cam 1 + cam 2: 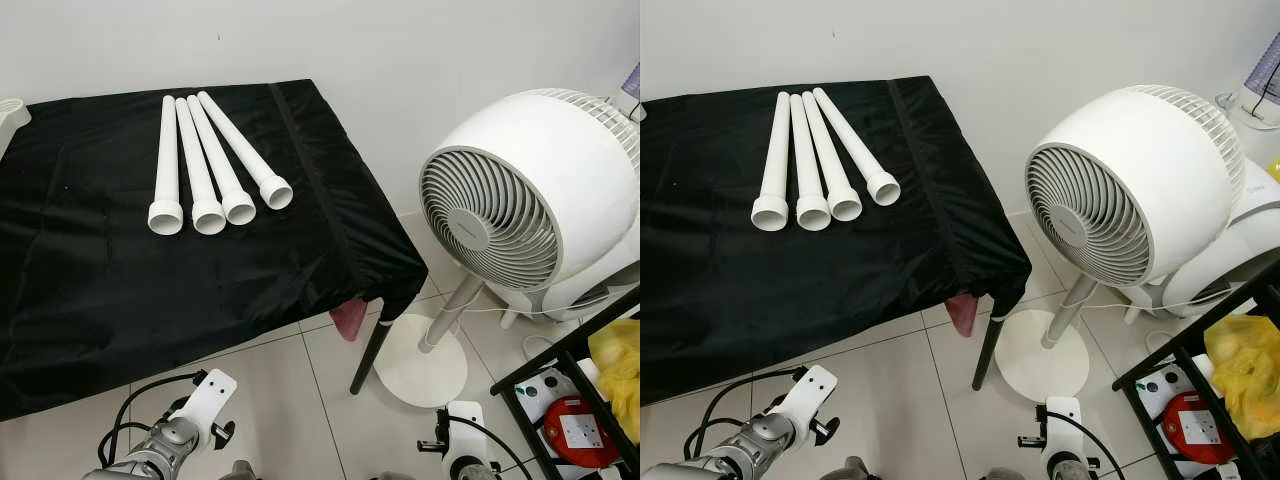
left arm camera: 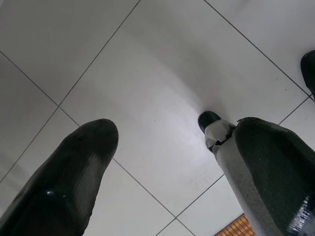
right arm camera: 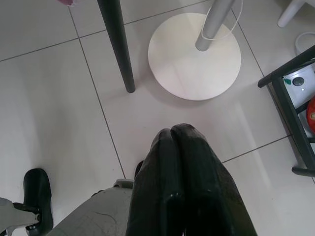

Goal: Building children table

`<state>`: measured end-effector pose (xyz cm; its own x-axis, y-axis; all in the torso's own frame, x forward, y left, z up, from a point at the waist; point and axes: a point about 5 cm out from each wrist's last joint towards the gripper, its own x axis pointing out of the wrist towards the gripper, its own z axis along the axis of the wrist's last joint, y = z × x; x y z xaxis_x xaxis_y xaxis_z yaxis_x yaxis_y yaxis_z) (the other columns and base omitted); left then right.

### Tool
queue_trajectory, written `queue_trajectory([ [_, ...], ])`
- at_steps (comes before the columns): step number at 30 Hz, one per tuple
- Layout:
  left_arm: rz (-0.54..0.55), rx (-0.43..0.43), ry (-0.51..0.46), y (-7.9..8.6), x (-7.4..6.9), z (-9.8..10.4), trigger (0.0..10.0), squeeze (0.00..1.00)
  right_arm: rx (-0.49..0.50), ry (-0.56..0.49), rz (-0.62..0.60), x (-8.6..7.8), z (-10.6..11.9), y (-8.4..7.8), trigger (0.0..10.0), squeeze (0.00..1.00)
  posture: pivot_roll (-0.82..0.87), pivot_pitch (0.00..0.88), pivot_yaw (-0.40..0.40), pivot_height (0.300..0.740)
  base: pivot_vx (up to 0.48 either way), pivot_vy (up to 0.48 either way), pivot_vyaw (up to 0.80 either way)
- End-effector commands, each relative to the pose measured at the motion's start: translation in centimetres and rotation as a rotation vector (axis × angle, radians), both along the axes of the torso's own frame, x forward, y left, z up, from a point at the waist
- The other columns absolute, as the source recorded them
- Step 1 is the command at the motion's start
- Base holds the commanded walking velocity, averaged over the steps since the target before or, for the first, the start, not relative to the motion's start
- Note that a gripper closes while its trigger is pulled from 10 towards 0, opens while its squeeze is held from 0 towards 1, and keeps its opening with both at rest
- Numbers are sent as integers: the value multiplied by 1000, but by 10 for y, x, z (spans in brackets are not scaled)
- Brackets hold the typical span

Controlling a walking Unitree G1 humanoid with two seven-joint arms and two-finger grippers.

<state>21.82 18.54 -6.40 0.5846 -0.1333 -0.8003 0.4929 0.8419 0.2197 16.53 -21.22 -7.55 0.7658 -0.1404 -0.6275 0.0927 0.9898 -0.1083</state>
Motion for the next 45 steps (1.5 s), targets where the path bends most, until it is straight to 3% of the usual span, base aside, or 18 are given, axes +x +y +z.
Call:
queue_trajectory([
  [1, 139, -195, 8, -12, -9, -5, 10000, 0, 122, 243, -167, -75, -31, 8, 10000, 0, -23, 31, -24, 740, 0, 0, 0],
  [8, 135, -212, 7, -17, -5, -3, 10000, 0, 120, 235, -129, -69, -30, 12, 10000, 0, -26, 19, -15, 740, 0, 0, 0],
  [14, 82, -194, 44, -23, -17, -10, 10000, 0, 123, 240, -143, -68, -30, 10, 10000, 0, -31, 2, -11, 740, 0, 0, 0],
  [21, 65, -203, 44, -27, -17, -10, 10000, 0, 123, 244, -133, -66, -30, 11, 10000, 0, -27, 3, -15, 740, 0, 0, 0],
  [45, 86, -188, 24, -22, -11, -7, 10000, 0, 125, 259, -142, -71, -30, 4, 10000, 0, -18, 0, -14, 740, 0, 0, 0],
])
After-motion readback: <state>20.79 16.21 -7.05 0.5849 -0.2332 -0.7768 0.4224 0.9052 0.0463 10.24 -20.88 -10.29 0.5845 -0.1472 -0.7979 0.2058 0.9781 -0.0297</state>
